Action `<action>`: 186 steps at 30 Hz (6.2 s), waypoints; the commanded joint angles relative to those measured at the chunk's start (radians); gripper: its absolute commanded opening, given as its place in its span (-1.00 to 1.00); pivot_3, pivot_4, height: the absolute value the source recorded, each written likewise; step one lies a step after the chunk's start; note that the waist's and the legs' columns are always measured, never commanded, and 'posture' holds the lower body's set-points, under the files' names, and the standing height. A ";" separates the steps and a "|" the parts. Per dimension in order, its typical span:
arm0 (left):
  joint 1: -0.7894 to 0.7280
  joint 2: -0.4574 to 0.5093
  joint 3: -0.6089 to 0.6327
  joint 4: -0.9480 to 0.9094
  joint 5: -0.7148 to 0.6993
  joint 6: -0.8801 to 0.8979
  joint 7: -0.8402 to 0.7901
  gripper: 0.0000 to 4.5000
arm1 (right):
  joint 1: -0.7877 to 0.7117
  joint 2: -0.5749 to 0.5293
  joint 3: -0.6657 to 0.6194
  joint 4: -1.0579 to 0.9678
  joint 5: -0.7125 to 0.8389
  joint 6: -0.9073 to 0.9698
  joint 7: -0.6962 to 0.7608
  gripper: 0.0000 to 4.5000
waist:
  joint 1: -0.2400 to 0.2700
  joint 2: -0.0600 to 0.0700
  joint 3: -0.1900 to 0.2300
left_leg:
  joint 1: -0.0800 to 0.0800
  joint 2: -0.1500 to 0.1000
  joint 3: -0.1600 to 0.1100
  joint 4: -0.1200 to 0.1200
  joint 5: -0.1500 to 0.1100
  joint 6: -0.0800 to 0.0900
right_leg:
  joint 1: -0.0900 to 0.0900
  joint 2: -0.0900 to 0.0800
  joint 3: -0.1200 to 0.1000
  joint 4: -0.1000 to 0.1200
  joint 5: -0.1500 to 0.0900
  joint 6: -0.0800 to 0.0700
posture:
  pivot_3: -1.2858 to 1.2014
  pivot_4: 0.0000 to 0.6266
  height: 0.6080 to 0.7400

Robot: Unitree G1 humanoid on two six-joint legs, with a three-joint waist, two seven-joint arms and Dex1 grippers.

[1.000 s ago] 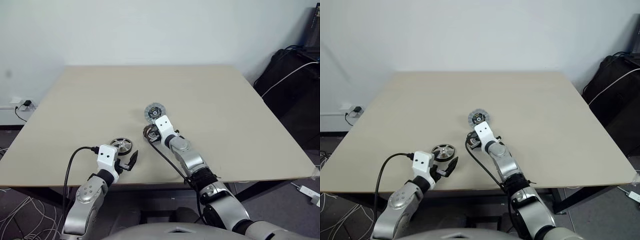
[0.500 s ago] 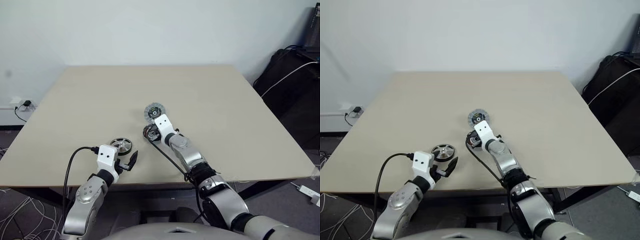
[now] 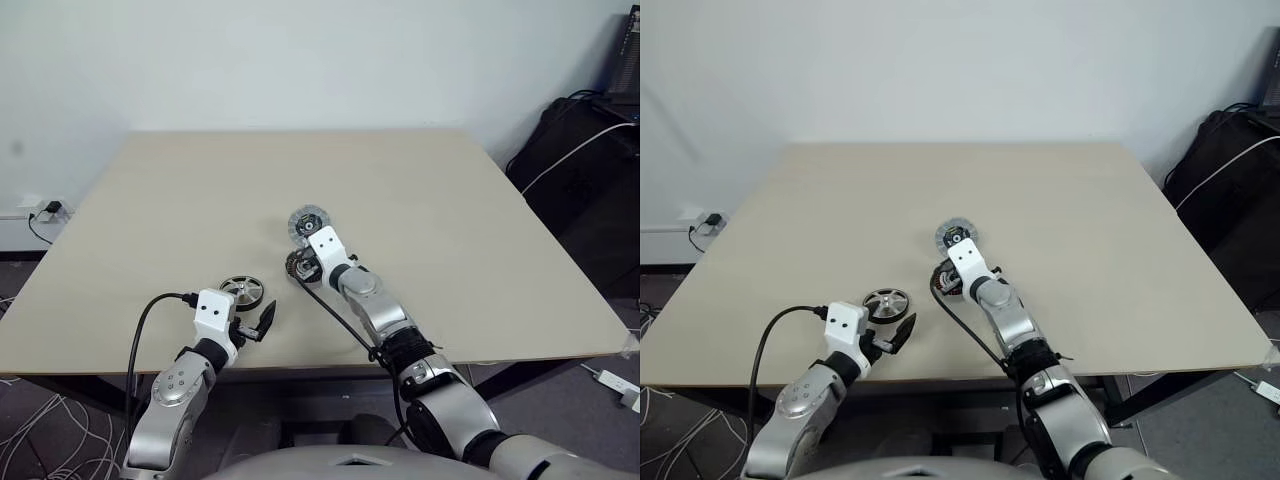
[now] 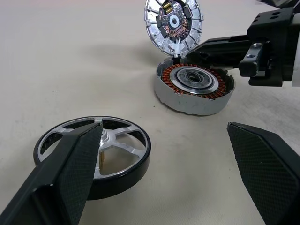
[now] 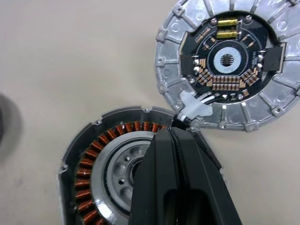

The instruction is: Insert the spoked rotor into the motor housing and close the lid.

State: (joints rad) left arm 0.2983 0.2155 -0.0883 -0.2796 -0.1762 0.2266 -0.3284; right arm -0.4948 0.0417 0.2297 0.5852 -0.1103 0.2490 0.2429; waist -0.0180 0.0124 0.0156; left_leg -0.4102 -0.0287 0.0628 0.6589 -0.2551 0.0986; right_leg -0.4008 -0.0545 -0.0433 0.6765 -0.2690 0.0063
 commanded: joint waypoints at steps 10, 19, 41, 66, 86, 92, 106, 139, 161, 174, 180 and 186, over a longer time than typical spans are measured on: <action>0.004 -0.006 0.003 -0.056 0.002 -0.018 0.009 1.00 | -0.056 0.016 0.016 0.077 -0.013 -0.022 0.011 -0.99 | -0.002 0.000 0.000 | 0.000 0.000 0.000 0.000 0.000 0.000 | 0.000 0.000 0.000 0.000 0.000 0.000 | 0.03 -1.00 1.00; 0.009 -0.011 0.003 -0.062 0.003 -0.020 0.019 1.00 | -0.105 0.019 0.007 0.175 -0.015 -0.056 0.004 -0.99 | -0.002 0.000 0.000 | 0.001 0.000 0.000 0.000 0.000 0.000 | 0.001 0.000 0.000 0.000 0.000 0.000 | 0.03 -1.00 1.00; 0.000 -0.012 -0.002 -0.053 0.001 -0.019 0.010 1.00 | -0.060 0.001 -0.026 0.106 0.012 -0.045 0.000 -0.99 | -0.002 0.000 0.000 | 0.000 0.000 0.000 -0.001 0.000 0.000 | 0.000 0.000 0.000 0.000 0.000 0.000 | 0.03 -1.00 1.00; 0.001 -0.011 0.001 -0.051 0.001 -0.020 0.006 1.00 | -0.044 0.006 -0.020 0.102 0.019 -0.052 0.006 -0.99 | -0.003 0.001 -0.001 | 0.000 0.000 0.000 -0.001 0.000 0.000 | 0.000 0.000 0.000 0.000 0.001 -0.001 | 0.03 -1.00 1.00; -0.017 -0.015 -0.009 -0.035 0.002 -0.020 -0.003 1.00 | 0.008 -0.008 0.014 -0.214 0.013 0.150 0.048 -0.99 | -0.002 0.002 -0.002 | -0.002 0.000 0.000 -0.001 0.000 0.000 | -0.003 0.000 0.000 0.000 0.002 0.000 | 0.03 -1.00 1.00; -0.022 -0.017 -0.015 -0.029 0.003 -0.022 -0.004 1.00 | 0.009 -0.010 0.042 -0.268 0.005 0.248 0.051 -0.99 | -0.002 0.002 -0.002 | -0.002 0.000 0.000 -0.002 0.000 0.000 | -0.004 0.000 0.000 0.000 0.001 -0.002 | 0.03 -1.00 1.00; -0.013 -0.023 -0.014 -0.027 0.003 -0.028 0.003 1.00 | -0.010 -0.020 0.065 -0.271 -0.025 0.361 0.014 -0.03 | -0.002 0.002 -0.002 | -0.003 0.000 0.000 -0.002 0.000 0.000 | -0.004 0.000 0.000 0.000 0.000 -0.003 | 0.03 -1.00 1.00; -0.002 -0.028 -0.013 -0.035 0.003 -0.038 0.021 1.00 | -0.053 -0.020 0.107 -0.175 -0.067 0.357 0.021 -0.75 | -0.002 0.002 -0.002 | -0.003 0.000 0.000 -0.002 0.000 -0.001 | -0.004 0.000 0.000 0.000 0.001 -0.002 | 0.03 -1.00 1.00; -0.010 -0.027 -0.014 -0.028 0.002 -0.038 0.017 1.00 | -0.039 -0.025 0.094 -0.250 -0.035 0.340 0.062 -0.98 | -0.003 0.002 -0.002 | -0.003 0.000 0.000 -0.002 0.000 0.000 | -0.005 0.000 0.000 0.000 0.001 -0.002 | 0.03 -1.00 1.00; -0.023 -0.027 -0.022 -0.017 0.002 -0.036 0.005 1.00 | -0.039 -0.048 0.087 -0.306 0.001 0.411 0.096 -0.98 | -0.002 0.002 -0.002 | -0.004 0.000 0.000 -0.002 0.000 -0.001 | -0.005 0.000 0.000 0.000 0.001 -0.002 | 0.03 -1.00 1.00; -0.018 -0.029 -0.021 -0.021 0.003 -0.035 0.004 1.00 | -0.043 -0.051 0.092 -0.287 0.000 0.427 0.104 -0.98 | -0.002 0.002 -0.002 | -0.004 0.000 0.000 -0.002 0.000 0.000 | -0.005 0.000 0.000 0.000 0.001 -0.002 | 0.03 -1.00 1.00; -0.011 -0.027 -0.019 -0.027 0.003 -0.034 0.005 1.00 | -0.049 -0.047 0.091 -0.262 0.000 0.424 0.100 -0.98 | -0.003 0.002 -0.002 | -0.004 0.000 0.000 -0.002 0.000 -0.001 | -0.005 0.000 0.000 0.000 0.001 -0.002 | 0.03 -1.00 1.00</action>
State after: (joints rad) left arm 0.2945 0.1902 -0.1068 -0.2800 -0.1755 0.2085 -0.3241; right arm -0.5217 -0.0098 0.3252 0.3293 -0.1121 0.6844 0.3447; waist -0.0206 0.0143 0.0132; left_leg -0.4137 -0.0288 0.0630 0.6571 -0.2547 0.0981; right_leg -0.4061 -0.0548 -0.0431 0.6766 -0.2681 0.0047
